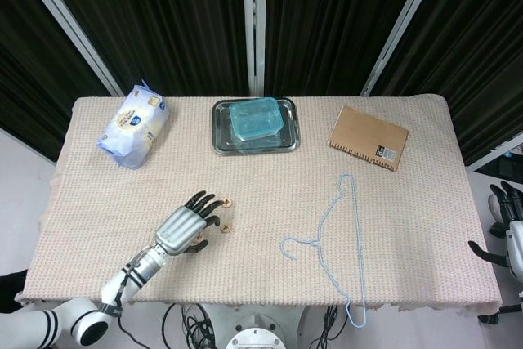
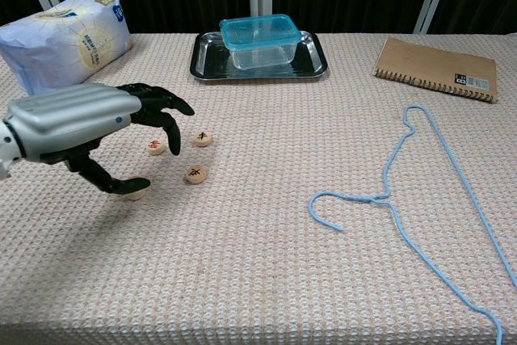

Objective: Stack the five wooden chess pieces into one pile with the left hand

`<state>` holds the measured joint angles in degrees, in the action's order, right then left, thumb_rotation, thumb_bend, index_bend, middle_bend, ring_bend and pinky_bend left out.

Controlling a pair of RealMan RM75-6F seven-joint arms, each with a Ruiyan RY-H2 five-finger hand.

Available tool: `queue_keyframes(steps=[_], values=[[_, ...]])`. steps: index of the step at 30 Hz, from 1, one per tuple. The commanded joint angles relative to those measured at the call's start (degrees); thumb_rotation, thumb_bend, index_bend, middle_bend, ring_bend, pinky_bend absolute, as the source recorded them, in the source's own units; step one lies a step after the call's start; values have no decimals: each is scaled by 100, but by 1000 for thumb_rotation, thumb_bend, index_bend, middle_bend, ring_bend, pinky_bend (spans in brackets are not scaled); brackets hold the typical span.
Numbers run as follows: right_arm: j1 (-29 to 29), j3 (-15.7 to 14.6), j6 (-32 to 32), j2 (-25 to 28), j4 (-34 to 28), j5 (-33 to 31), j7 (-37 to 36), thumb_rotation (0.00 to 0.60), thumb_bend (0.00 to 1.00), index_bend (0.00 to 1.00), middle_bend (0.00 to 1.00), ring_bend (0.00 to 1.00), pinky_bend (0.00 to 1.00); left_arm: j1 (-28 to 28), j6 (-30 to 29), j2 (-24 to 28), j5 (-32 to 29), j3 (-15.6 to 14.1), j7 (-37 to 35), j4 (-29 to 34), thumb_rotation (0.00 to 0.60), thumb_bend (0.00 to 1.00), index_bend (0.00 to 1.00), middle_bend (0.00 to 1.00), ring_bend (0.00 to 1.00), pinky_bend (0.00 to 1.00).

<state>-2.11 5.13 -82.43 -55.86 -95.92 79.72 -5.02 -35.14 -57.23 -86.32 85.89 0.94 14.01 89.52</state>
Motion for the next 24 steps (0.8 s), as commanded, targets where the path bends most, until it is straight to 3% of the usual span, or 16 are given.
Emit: queue_keyframes(steps=[1, 12, 24], values=[[-2, -1, 19, 14, 16, 0, -48, 600, 84, 0, 0, 0, 0, -159, 195, -165, -189, 162, 71, -128, 600, 288, 357, 85, 0, 0], [-12, 25, 57, 39, 59, -46, -161, 600, 84, 0, 0, 0, 0, -479, 641, -536, -710, 334, 464, -301, 600, 286, 384, 85, 0, 0], [-13, 19, 65, 48, 65, -30, -192, 600, 84, 0, 0, 0, 0, -573, 632, -681, -899, 327, 673, -510, 600, 286, 427, 85, 0, 0]])
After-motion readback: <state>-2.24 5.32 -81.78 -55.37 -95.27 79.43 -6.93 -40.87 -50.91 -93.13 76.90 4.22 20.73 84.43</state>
